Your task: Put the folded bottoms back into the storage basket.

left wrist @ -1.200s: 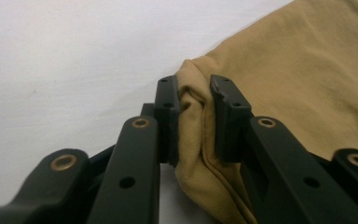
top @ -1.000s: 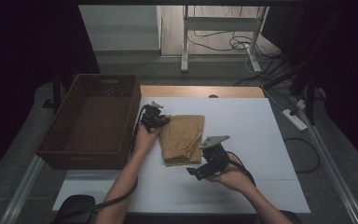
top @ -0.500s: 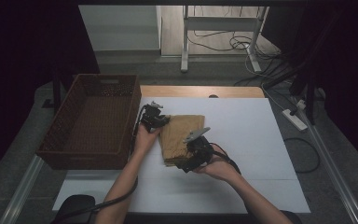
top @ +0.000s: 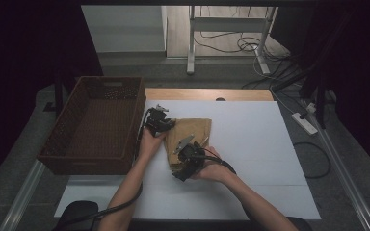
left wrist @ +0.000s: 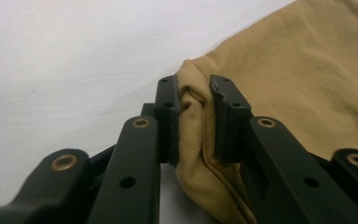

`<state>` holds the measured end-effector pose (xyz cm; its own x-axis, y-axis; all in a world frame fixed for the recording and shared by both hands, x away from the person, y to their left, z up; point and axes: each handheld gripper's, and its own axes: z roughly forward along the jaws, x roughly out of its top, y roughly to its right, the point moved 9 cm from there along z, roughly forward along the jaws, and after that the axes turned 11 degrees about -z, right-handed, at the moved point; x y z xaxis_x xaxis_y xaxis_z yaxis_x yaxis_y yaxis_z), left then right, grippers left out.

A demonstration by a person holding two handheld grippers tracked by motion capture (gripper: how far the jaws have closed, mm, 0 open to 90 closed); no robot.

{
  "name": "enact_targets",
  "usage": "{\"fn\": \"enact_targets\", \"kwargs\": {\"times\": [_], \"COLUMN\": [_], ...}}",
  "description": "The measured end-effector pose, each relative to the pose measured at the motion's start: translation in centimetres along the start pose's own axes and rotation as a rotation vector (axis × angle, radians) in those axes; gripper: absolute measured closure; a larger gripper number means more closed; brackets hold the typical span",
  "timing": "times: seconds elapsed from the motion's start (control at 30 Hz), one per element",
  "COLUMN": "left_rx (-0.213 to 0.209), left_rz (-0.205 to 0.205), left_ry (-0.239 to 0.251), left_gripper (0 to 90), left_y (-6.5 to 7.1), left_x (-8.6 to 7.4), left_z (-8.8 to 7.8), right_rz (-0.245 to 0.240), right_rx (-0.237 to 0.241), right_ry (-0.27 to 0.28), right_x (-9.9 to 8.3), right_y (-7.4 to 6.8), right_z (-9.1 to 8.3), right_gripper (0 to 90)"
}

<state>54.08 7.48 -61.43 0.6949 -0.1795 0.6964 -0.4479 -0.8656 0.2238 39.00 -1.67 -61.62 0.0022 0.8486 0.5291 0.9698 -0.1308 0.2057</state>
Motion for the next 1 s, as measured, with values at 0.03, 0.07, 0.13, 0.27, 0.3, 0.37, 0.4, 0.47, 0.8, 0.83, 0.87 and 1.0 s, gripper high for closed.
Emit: {"fn": "enact_targets", "kwargs": {"times": [0.03,0.07,0.13,0.27,0.3,0.37,0.4,0.47,0.8,0.83,0.87,1.0], "left_rx": [0.000,0.001,0.004,0.005,0.005,0.001,-0.002,-0.004,-0.022,-0.022,-0.019,-0.017], "left_rz": [0.000,0.001,0.003,0.004,0.004,0.001,-0.001,-0.003,-0.019,-0.019,-0.018,-0.018], "left_ry": [0.000,0.001,0.000,0.000,0.000,0.000,0.000,-0.001,-0.007,-0.007,-0.004,-0.004], "left_gripper": [73.6,73.6,73.6,73.7,73.7,73.8,73.8,73.8,74.0,74.0,73.9,74.3], "left_y": [0.0,0.0,0.0,0.0,0.0,0.0,0.0,0.0,-0.1,-0.1,-0.1,-0.1], "left_x": [0.0,0.0,0.0,0.0,0.0,0.0,0.0,0.0,0.0,0.0,0.0,0.0], "left_z": [0.0,0.0,0.0,0.0,0.0,0.0,0.0,0.0,0.0,0.0,0.0,0.0], "right_rz": [0.000,-0.025,-0.042,-0.082,-0.082,-0.098,-0.108,-0.102,-0.037,-0.037,-0.035,-0.012], "right_rx": [0.000,-0.002,-0.009,-0.027,-0.027,-0.035,-0.037,-0.045,-0.030,-0.030,-0.027,-0.019], "right_ry": [0.000,0.003,0.008,0.014,0.014,0.005,-0.001,-0.002,0.014,0.014,0.006,0.018], "right_x": [0.0,-0.1,-0.2,-0.7,-0.7,-0.7,-0.6,-0.6,-0.6,-0.6,-0.6,-0.5], "right_y": [0.0,0.1,0.5,1.5,1.5,1.8,2.1,2.3,2.9,2.9,2.9,3.0], "right_z": [0.0,0.1,-0.3,-0.9,-0.9,-1.0,-1.0,-1.1,-1.3,-1.3,-1.3,-1.4], "right_gripper": [7.5,11.2,21.8,44.9,44.9,52.9,59.1,64.4,75.3,75.3,75.6,76.7]}}
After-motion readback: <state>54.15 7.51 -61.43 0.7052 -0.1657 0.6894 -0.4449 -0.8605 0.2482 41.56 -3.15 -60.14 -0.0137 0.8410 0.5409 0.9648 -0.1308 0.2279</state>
